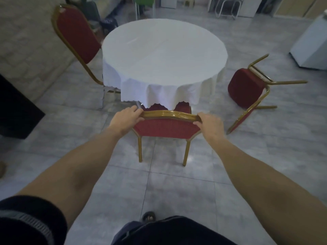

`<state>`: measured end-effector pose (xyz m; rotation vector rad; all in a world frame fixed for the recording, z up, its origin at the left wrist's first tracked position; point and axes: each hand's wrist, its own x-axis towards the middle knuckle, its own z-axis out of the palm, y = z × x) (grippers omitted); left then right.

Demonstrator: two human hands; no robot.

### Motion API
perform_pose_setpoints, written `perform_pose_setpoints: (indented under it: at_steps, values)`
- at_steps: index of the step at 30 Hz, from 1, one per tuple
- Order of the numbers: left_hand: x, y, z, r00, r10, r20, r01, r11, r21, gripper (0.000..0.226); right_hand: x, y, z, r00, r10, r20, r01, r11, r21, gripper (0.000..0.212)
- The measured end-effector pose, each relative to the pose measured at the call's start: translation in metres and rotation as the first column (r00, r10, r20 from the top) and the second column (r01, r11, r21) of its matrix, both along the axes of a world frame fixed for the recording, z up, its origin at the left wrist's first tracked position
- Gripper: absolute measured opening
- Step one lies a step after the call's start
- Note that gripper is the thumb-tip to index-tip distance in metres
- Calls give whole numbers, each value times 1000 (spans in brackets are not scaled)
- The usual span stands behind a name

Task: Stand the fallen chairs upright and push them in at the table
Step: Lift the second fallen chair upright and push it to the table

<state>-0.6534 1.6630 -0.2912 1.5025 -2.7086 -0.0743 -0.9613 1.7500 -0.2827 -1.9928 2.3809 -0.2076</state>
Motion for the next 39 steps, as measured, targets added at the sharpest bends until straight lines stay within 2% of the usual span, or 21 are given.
perform_pose_setpoints:
  at_steps: [2,6,11,17,20,25,33,39]
  values:
    - [19,-7,-1,1000,-18,6,18,1000,-3,35,14,-2,-2,999,27,-34,-28,999,-22,29]
    - [57,-22,-1,999,32,-33,-31,998,48,36,54,-8,-5,997,73,0,-73,996,-52,31]
    - [86,-44,7,998,62,16,-63,994,93,35,87,-22,-3,998,64,-1,-64,997,-32,30]
    - [68,-41,5,999,38,6,-39,996,81,34,66,-29,-1,999,53,-13,-52,997,54,29]
    - [43,-36,8,999,38,-11,-37,995,91,36,45,-35,6,999,7,51,-11,995,95,23]
    - [19,-36,10,997,73,-25,-70,991,114,35,30,-41,15,998,-56,31,52,992,113,21]
    - [45,-44,7,999,-18,-32,20,996,85,36,48,-37,8,998,-6,-59,8,999,34,24]
    - [88,-52,10,998,49,-29,-47,995,87,33,88,-34,-3,993,74,-93,-74,997,3,29]
